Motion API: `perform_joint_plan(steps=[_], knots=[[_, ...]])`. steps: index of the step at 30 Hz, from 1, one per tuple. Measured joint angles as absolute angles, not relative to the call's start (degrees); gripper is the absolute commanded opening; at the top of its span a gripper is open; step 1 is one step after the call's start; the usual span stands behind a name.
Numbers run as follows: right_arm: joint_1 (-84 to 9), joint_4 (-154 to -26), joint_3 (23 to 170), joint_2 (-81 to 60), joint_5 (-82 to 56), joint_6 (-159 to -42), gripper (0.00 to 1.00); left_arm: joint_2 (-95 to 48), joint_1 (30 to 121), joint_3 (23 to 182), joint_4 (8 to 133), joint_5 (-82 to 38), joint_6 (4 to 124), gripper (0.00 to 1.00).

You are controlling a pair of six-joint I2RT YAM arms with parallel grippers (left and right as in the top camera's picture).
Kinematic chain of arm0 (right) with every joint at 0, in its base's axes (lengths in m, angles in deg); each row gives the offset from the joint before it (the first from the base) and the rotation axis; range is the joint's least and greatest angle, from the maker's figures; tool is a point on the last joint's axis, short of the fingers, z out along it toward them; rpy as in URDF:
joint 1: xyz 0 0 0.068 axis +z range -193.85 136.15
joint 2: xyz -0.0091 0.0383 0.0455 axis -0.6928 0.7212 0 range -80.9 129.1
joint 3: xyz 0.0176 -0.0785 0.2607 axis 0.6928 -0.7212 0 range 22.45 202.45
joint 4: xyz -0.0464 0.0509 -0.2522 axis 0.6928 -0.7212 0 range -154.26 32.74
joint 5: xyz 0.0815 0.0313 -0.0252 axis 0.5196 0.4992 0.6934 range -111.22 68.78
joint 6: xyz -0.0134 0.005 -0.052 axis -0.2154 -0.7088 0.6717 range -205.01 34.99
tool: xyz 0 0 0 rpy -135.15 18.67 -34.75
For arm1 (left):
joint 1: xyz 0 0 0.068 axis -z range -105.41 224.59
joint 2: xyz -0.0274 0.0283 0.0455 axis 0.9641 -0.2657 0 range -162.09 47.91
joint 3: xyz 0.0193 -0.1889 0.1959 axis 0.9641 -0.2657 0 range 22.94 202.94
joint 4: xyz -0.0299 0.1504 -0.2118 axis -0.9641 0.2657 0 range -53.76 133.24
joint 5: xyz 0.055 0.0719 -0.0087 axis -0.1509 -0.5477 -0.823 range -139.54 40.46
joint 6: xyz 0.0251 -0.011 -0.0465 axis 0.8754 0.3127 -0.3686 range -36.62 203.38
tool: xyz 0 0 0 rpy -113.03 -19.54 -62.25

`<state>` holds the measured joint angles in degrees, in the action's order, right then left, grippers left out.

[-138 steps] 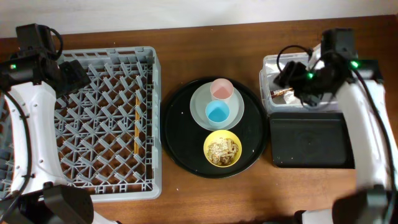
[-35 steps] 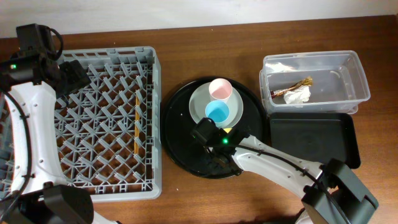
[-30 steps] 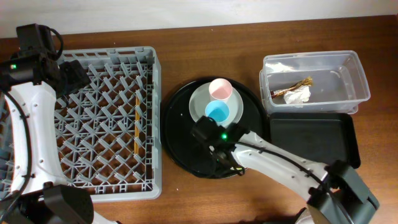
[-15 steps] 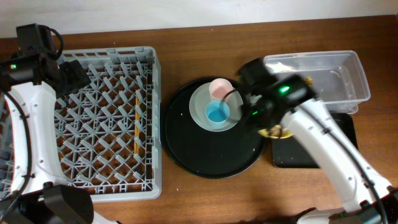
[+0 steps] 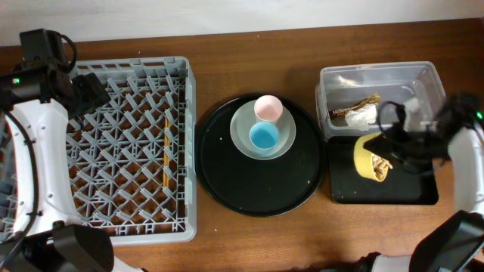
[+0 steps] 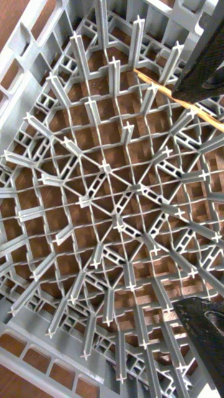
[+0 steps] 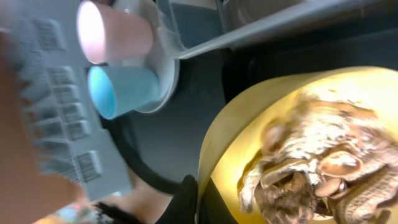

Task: Sort waste into correct bins and load items into the dishwasher rack
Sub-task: 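Carry the yellow bowl right and tip its contents onto the black tray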

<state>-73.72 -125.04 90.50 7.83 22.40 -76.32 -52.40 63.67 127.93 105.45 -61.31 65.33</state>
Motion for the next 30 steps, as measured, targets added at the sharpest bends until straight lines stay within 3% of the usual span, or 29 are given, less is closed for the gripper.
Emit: perform_joint_plan(steps=[11,20,30], knots=[[-92.62,-108.74,70.42,7.87,53.0,-68.47,0.04,-52.4,63.67,127.96,105.47,-61.31,65.33,0.99],[-93.65,-106.01,69.04,7.87,64.25,-69.67,0.04,-52.4,63.67,127.96,105.47,-61.31,65.33,0.99],[-93.65,-107.54,69.04,7.87,65.56,-83.97,0.04,-52.4,63.67,127.96,105.47,-61.31,65.33,0.99]])
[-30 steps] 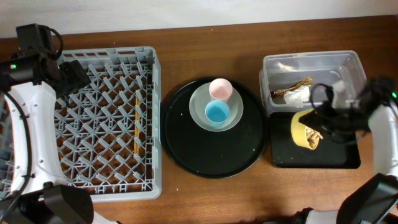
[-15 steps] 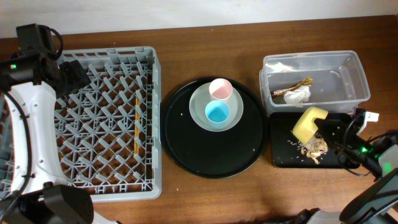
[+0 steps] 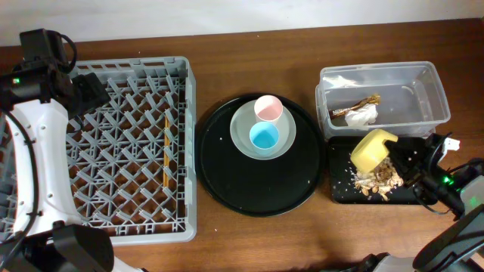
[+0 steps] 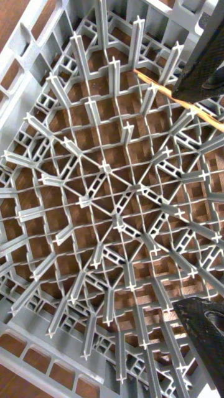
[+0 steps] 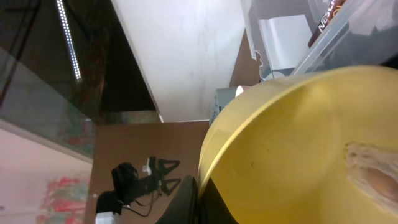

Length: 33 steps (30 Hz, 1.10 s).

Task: Sort waste into correct bins and load items into the dishwasher rack
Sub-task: 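Carry the yellow bowl right and tip its contents onto the black tray, then carry the empty yellow bowl back and set it on the round tray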

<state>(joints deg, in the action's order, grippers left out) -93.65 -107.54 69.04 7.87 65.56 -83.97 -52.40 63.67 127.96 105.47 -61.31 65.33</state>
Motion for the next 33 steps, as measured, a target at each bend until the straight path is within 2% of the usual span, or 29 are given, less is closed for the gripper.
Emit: perform_joint_plan(steps=[5,8,11,20,28,33], knots=[[-93.65,-106.62,69.0,7.87,65.8,-86.87,0.04,-52.4,63.67,127.96,105.45,-61.31,65.33,0.99],[-93.65,-111.58,69.02,7.87,65.91,-88.62,0.04,-52.4,63.67,127.96,105.47,-61.29,65.33,0.99],[-93.65,-111.32,68.97,7.87,66.09,-89.52,0.04,-52.4,63.67,127.96,105.47,-61.31,65.33,0.99],[-93.65,-116.48,69.22,7.87,65.5,-86.24,0.04,-52.4,63.67,127.96,105.47,-61.31,65.33,0.99],[-91.49,-131.3,86.68,0.98,52.08,-80.95,0.04,-52.4,63.67,127.96,105.47,-61.31,65.33,0.99],[-79.14,-136.67,98.59,-4.9,34.42,-80.71,0.04,-52.4,63.67,127.93,105.47,-61.29,65.33,0.99]])
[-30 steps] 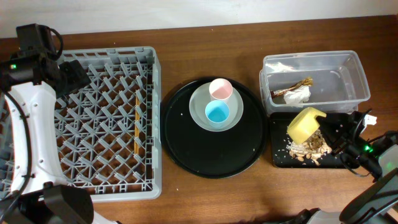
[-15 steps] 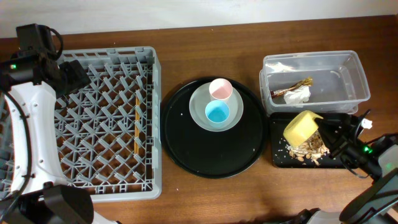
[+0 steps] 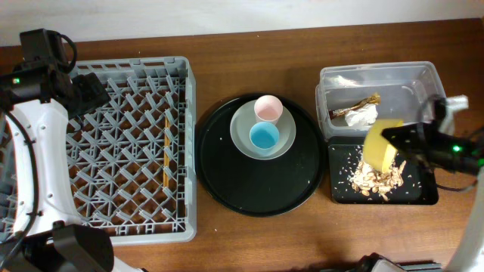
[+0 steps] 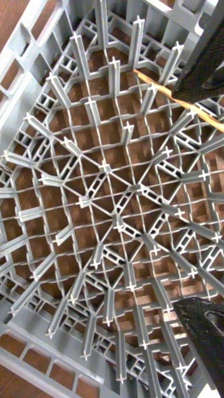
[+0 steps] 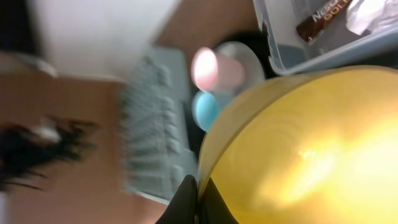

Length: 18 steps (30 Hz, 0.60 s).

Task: Sort waste into correct bins and load items into the dishwasher rack
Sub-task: 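Carry the empty yellow bowl back and set it on the round tray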

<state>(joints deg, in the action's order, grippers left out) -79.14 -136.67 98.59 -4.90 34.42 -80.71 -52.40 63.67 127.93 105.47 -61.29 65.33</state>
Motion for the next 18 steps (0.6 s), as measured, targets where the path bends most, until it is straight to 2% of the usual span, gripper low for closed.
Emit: perform_joint_plan(steps=[5,11,16,18], knots=[[-56.65,-136.98,100.67,-7.56,18.11,-85.87,0.04,-52.4,63.67,127.96,105.47,-61.31,65.33,0.99],[-29.04,-133.22,100.67,-5.49,5.02,-95.05,0.04,-52.4,63.67,127.93,105.47,-61.31,65.33,0.99],[-9.63,-129.0,100.65,0.35,-7.5,-105.28,0.04,-52.4,63.67,127.96,105.49,-61.31,65.33,1.0],[-5.17,-128.85,100.65,2.47,-11.64,-108.97,0.04,-52.4,63.67,127.93,105.45,-61.31,65.33,0.99]])
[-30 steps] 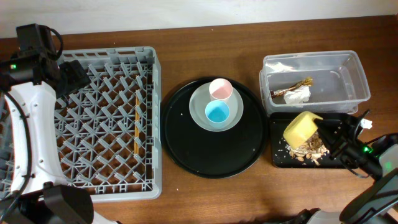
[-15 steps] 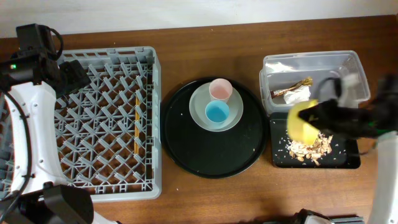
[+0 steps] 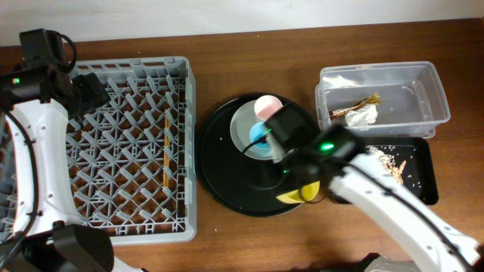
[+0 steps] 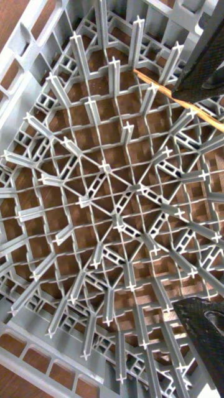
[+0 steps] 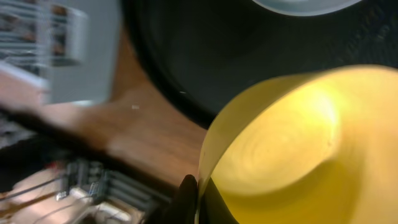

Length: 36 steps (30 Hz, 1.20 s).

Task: Sort waste into correct bins and load items into the dishwasher rack
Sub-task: 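Carry the empty yellow bowl back and set it on the round tray, then grasp the blue cup on the white plate with the right gripper and lift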

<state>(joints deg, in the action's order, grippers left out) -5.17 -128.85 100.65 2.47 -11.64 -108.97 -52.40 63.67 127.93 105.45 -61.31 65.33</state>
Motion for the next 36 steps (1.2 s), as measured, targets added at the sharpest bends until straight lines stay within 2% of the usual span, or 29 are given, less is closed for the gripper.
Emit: perform_joint_plan(steps=[6,11,13,15,23,25,29,36], knots=[[5.19,-121.5,100.49,12.26,-19.98,-115.42,0.04,-52.4,63.67,127.96,105.47,-61.33,65.33,0.99],[8.86,-120.61,100.38,19.5,-21.3,-116.53,0.05,-52.4,63.67,127.96,105.47,-61.29,65.33,0.99],[9.54,-120.61,100.32,20.74,-21.43,-116.56,0.17,-52.4,63.67,127.93,105.47,-61.31,65.33,0.99],[9.78,-120.26,100.3,20.96,-21.78,-116.77,0.23,-52.4,63.67,127.96,105.47,-61.31,65.33,0.99],[6.21,-124.54,103.22,20.94,-22.11,-114.3,0.32,-52.4,63.67,127.93,105.49,-61.31,65.33,0.99],[3.68,-125.7,107.01,20.63,-22.13,-112.8,0.49,-52.4,63.67,127.96,105.47,-61.31,65.33,0.99],[-2.33,-123.95,113.89,18.51,-22.5,-107.7,0.47,-52.4,63.67,127.96,105.47,-61.31,65.33,0.99],[-4.78,-115.84,109.83,19.19,-22.78,-105.41,0.41,-52.4,63.67,127.96,105.43,-61.33,65.33,0.99]])
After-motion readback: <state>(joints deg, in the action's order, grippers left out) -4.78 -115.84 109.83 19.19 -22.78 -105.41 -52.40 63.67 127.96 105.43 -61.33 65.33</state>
